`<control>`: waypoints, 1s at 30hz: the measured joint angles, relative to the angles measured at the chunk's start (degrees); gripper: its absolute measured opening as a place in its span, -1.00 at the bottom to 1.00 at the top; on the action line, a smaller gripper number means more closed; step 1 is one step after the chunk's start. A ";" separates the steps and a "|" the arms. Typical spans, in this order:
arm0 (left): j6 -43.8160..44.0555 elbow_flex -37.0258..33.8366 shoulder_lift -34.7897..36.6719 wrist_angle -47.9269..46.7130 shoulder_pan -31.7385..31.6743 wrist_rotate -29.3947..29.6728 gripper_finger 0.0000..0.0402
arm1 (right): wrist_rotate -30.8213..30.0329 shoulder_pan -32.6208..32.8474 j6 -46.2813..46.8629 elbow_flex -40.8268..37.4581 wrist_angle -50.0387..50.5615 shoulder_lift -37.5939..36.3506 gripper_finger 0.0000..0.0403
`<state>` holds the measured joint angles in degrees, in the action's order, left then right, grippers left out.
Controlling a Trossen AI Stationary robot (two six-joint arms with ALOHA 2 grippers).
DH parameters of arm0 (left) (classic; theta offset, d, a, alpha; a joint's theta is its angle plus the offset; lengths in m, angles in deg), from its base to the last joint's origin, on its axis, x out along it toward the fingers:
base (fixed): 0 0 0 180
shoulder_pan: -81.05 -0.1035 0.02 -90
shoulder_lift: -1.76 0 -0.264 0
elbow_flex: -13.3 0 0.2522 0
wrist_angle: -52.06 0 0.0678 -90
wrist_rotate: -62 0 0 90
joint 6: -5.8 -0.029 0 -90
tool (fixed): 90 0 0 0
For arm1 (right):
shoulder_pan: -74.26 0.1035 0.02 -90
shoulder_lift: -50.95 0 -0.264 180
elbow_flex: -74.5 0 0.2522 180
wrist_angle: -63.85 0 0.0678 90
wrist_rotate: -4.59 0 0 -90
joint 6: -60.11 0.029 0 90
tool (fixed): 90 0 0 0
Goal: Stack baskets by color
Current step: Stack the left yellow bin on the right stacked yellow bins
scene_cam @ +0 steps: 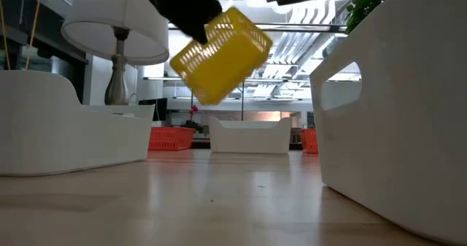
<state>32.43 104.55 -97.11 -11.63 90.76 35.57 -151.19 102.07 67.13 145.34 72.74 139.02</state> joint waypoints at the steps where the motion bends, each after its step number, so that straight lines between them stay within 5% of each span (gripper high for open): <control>1: 0.01 0.00 -0.97 1.15 -0.02 0.85 -1.00 | -0.63 0.35 0.00 0.00 0.02 0.01 -0.20; 12: -2.27 0.00 -6.28 13.91 0.59 7.22 -1.00 | -3.62 -2.99 0.94 -0.11 4.76 1.26 -0.20; 23: -2.72 0.00 -6.29 14.36 2.44 7.16 -1.00 | -0.20 -7.37 4.78 -0.17 9.77 1.88 -0.21; 30: -6.07 0.00 -6.29 15.87 2.69 6.17 -0.99 | -0.40 -7.55 5.01 -0.17 9.82 1.88 -0.67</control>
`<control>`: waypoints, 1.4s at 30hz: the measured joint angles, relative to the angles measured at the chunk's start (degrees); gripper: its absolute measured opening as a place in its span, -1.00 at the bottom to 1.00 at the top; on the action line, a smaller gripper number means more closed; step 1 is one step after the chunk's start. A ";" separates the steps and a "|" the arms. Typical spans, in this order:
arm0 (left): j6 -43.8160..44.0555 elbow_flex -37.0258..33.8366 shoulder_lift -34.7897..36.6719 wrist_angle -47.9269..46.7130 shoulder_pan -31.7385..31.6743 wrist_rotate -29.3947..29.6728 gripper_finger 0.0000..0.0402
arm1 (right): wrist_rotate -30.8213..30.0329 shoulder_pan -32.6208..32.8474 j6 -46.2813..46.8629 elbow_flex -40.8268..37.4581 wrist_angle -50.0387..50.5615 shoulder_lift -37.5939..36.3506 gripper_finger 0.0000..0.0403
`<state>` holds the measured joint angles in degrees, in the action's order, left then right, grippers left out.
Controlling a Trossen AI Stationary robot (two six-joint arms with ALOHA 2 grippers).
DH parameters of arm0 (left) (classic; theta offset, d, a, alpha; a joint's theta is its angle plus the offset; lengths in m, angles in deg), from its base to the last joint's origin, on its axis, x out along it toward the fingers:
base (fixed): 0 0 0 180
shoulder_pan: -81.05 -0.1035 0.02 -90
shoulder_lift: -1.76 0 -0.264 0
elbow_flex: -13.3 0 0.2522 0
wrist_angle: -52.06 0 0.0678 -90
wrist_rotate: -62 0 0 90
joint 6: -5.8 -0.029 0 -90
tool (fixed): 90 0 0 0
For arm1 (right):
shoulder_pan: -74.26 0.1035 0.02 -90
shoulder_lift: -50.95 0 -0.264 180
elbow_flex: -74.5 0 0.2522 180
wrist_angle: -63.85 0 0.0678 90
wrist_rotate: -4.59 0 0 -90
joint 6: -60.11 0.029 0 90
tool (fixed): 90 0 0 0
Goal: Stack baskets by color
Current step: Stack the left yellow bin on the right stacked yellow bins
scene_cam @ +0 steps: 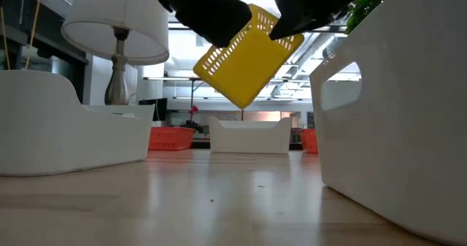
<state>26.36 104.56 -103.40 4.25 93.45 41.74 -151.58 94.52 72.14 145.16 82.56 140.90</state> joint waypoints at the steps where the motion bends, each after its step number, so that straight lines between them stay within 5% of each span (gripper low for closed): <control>1: -1.43 0.02 0.02 0.56 0.00 -0.04 -0.98 | -0.20 -0.02 -0.05 0.00 0.08 0.00 -0.79; 3: -4.28 0.02 0.02 2.28 0.00 -0.80 -0.96 | -0.89 -0.03 -0.58 -0.02 0.22 0.00 -0.94; 15: -21.62 7.76 1.26 3.37 1.57 -5.08 -0.40 | -5.09 -0.01 -7.95 0.00 3.49 -5.39 -1.00; 25: -30.09 11.49 8.06 0.27 10.92 -6.58 -0.18 | -2.10 0.01 10.20 0.00 28.56 -10.82 -1.00; 32: -19.39 3.84 20.05 -1.72 18.89 -11.43 -0.19 | 14.07 3.31 15.02 1.54 41.77 -13.87 -1.00; 38: -16.72 -10.40 28.46 11.18 24.66 -10.16 -0.19 | 24.08 9.15 22.25 13.49 59.07 -14.95 -1.00; 42: -16.68 -19.24 31.34 21.49 27.09 -9.90 -0.19 | 36.91 12.32 29.17 20.93 67.17 -15.06 -1.00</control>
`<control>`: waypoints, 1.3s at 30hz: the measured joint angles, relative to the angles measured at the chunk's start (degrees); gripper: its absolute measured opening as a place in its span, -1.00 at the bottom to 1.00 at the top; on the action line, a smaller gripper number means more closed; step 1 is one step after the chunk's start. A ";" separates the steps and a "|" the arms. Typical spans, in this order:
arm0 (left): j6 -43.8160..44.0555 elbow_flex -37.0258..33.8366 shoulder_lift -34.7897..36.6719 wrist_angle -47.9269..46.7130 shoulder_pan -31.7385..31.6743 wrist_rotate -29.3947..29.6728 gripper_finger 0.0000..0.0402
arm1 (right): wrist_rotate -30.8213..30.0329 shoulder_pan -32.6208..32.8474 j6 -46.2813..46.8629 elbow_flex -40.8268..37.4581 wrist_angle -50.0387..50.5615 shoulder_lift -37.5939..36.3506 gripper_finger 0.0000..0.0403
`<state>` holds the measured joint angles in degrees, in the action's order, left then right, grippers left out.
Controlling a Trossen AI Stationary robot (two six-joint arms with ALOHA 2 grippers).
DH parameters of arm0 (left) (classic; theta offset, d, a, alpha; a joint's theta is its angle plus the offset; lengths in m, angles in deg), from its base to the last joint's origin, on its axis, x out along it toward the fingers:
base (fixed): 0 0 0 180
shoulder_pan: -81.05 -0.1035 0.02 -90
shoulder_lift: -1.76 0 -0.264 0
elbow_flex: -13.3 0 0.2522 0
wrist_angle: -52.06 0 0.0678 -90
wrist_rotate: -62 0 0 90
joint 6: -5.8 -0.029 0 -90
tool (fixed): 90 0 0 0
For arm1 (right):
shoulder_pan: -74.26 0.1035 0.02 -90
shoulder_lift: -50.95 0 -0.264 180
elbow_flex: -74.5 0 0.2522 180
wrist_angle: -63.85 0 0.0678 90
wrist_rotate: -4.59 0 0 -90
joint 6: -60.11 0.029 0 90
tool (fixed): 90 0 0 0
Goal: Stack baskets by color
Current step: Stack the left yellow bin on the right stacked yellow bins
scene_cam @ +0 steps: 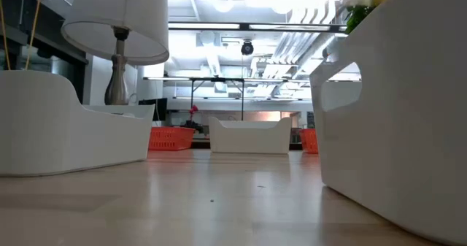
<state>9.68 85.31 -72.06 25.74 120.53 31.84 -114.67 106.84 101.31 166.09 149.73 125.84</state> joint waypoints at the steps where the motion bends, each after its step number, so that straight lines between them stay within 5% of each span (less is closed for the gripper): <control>1: 0.10 -1.74 0.26 2.24 0.36 -0.07 -0.19 | 3.86 0.63 2.48 1.09 1.79 0.00 -1.00; 7: 4.60 -6.14 -0.04 6.57 0.92 -5.91 -0.20 | 23.04 6.18 19.47 1.04 9.41 0.00 -1.00; 12: 6.47 -6.18 -1.58 6.86 0.94 -11.35 -0.20 | 31.89 12.91 27.06 -3.82 4.98 0.04 -1.00; 22: 6.62 -6.25 -4.72 9.34 1.18 -11.19 -0.20 | 33.43 21.98 21.35 -10.71 -0.06 2.24 -1.00; 32: 6.47 -6.24 -5.85 11.81 1.14 -10.78 -0.20 | 31.71 22.59 6.72 -11.61 -3.03 9.01 -1.00; 39: 6.49 -6.24 -5.83 12.50 1.14 -10.79 -0.20 | 26.18 22.53 4.79 -11.61 -4.25 9.81 -1.00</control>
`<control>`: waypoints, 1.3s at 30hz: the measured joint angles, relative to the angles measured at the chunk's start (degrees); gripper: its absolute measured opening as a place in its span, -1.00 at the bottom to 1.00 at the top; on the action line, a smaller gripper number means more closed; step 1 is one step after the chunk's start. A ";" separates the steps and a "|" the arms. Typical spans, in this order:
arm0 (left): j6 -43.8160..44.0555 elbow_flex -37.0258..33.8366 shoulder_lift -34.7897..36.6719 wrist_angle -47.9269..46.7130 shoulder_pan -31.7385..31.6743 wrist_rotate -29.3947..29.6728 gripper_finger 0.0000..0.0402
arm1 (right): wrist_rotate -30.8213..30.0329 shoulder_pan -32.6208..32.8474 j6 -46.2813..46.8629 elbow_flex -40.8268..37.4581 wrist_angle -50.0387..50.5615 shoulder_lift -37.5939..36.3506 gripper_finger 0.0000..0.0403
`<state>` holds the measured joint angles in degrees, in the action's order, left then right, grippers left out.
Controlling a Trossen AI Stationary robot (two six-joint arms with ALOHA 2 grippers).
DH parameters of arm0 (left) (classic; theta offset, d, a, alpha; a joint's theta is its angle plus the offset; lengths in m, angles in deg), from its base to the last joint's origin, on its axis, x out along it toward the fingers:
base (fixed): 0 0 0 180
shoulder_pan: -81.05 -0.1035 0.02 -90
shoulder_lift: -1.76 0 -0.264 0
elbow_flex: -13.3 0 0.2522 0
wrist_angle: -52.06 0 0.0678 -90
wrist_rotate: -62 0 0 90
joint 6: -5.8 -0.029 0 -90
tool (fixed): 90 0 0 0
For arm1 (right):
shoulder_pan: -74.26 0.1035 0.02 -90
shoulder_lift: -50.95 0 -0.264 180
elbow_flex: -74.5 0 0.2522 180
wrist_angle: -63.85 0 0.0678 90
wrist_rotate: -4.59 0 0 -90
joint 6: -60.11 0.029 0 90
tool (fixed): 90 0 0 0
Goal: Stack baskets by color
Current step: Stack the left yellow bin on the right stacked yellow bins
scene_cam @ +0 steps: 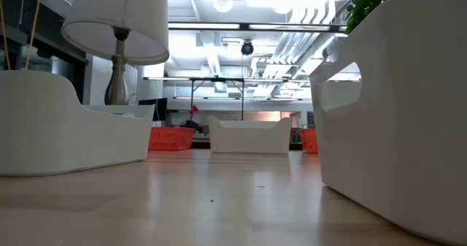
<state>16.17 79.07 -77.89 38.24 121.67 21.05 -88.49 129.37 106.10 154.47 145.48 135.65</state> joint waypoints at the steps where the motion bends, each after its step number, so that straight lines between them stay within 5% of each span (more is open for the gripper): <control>1: -0.01 0.00 0.00 0.00 0.00 -0.01 -0.20 | 0.03 0.01 0.00 0.00 -0.37 0.00 -1.00; 18: -0.02 0.00 0.00 -0.09 0.00 -0.01 -0.20 | -4.75 0.02 1.59 0.00 -3.84 0.02 -1.00; 25: 0.00 0.00 0.00 -0.09 0.00 -0.01 -0.20 | 0.16 0.04 5.44 0.00 -3.91 0.02 -1.00; 39: 0.00 0.00 0.00 -0.09 -0.04 -0.03 -0.20 | 0.26 0.04 8.19 0.02 -4.80 0.07 -0.98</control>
<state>16.17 79.07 -77.89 38.15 121.62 21.01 -88.22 129.41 114.29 154.49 140.68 135.72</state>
